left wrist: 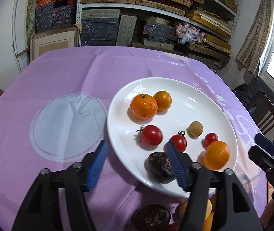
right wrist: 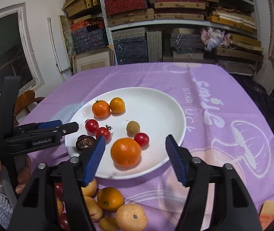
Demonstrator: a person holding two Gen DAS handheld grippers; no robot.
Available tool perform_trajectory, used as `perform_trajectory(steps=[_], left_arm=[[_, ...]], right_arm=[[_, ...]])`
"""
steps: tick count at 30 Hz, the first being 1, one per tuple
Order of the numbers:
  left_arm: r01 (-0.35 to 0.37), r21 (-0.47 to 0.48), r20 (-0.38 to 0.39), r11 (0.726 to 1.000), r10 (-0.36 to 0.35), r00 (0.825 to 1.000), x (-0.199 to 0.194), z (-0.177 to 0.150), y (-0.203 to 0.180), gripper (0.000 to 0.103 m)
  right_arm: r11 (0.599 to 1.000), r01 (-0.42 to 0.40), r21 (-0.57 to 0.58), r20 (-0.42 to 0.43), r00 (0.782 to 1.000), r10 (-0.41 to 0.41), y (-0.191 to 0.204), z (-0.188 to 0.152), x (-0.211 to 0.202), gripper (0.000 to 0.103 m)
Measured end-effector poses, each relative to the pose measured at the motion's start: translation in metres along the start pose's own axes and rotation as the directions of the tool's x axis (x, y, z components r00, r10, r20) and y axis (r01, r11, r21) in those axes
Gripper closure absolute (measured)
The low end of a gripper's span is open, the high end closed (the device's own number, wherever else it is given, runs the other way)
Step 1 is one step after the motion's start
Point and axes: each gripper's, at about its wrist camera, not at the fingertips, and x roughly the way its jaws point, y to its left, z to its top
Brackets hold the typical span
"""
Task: Organize fruits
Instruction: 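Carry the tomato and mandarin over the white plate and open both tools, then lower the left tool onto the dark brown round fruit and close it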
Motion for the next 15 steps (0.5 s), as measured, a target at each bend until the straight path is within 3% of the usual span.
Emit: perform_trajectory(steps=[6, 10, 15], left_arm=[[0.017, -0.007, -0.007, 1.0, -0.018, 1.0, -0.043, -0.027, 0.016, 0.031], [0.018, 0.016, -0.034, 1.0, -0.017, 0.999, -0.051, -0.055, 0.012, 0.031], [0.026, 0.051, -0.038, 0.998, -0.024, 0.999, -0.044, -0.066, -0.003, 0.032]], right_arm=[[0.993, 0.092, -0.076, 0.136, 0.987, -0.081, 0.002, -0.042, -0.052, 0.01], [0.98, 0.153, -0.124, 0.185, 0.974, -0.129, 0.007, -0.071, -0.069, 0.008], [0.981, 0.141, -0.132, 0.201, 0.973, -0.113, 0.008, -0.077, -0.076, 0.007]])
